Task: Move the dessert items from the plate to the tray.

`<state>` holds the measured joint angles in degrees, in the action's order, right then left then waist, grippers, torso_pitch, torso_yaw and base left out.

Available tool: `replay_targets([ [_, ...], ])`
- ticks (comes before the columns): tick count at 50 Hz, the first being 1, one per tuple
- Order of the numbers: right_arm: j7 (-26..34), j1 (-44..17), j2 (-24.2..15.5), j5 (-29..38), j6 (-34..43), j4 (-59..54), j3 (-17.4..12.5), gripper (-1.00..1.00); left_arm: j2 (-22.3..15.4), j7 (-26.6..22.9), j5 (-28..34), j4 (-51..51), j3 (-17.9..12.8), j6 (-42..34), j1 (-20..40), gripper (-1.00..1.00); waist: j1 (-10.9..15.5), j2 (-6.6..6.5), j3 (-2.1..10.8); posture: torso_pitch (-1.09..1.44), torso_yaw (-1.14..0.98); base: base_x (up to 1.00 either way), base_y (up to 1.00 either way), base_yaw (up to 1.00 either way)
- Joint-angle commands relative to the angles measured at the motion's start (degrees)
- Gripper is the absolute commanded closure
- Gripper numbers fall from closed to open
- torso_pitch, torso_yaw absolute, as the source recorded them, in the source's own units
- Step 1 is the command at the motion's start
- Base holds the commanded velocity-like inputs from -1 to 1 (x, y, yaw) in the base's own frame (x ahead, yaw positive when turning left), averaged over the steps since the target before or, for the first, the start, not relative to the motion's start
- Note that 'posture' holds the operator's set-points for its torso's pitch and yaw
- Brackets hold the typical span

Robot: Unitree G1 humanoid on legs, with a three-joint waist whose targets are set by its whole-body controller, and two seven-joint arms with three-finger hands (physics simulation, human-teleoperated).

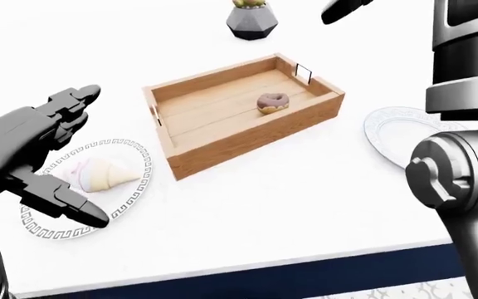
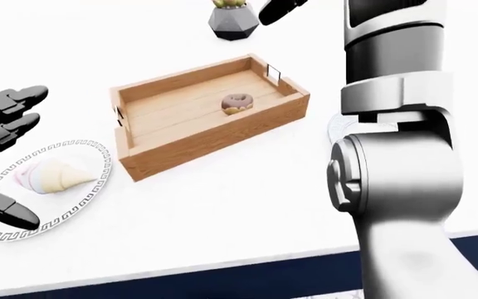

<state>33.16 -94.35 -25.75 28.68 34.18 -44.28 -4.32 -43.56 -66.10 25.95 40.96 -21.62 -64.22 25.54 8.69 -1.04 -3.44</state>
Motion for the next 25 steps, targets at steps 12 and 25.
replay_targets([
  [12,-0.8,-1.4,-0.4,0.0,-1.4,2.6,-0.4,-1.00,1.1,-2.3,4.6,0.3,-1.1,2.8,1.9,-1.00,4.9,-0.46,2.13,0.00,0.28,0.00,0.00,0.00],
  [25,-0.7,-1.2,-0.5,0.1,-1.0,3.0,-0.5,-1.00,2.3,-2.8,6.5,-2.2,0.9,5.0,4.9,-1.00,11.1,-0.90,2.72,0.00,0.35,0.00,0.00,0.00],
])
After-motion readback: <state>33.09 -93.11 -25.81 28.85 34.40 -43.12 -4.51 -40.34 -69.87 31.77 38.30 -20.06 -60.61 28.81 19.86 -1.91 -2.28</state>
